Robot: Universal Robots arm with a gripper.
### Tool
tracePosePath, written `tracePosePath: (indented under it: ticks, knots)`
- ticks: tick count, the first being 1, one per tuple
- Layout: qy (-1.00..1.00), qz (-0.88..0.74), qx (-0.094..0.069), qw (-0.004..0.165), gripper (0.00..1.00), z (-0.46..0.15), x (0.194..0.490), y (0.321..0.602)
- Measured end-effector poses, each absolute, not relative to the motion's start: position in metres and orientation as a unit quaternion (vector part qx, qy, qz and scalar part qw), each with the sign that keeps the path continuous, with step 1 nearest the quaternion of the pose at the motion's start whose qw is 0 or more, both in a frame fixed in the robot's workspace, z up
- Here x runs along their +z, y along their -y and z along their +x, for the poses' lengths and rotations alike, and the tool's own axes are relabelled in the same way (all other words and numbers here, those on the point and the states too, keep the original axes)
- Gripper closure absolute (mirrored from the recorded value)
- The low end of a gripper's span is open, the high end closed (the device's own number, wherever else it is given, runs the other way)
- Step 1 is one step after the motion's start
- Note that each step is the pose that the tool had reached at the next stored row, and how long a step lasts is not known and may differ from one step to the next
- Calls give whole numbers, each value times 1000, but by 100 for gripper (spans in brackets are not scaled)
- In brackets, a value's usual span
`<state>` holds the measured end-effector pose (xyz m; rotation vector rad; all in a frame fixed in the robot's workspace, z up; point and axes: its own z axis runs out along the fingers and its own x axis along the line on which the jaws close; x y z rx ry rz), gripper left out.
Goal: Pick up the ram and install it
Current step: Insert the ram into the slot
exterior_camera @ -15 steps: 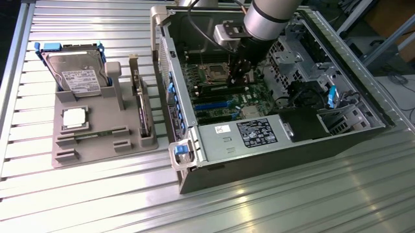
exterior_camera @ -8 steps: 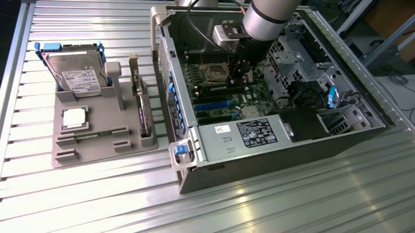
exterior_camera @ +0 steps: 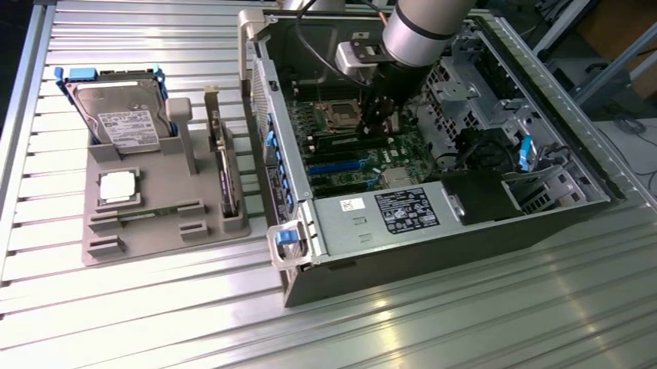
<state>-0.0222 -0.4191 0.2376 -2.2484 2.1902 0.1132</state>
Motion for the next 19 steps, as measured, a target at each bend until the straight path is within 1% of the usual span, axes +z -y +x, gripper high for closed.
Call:
tracePosePath:
  ticks: [19]
  knots:
    - [-705, -708, 36, 1, 88, -22, 235, 422]
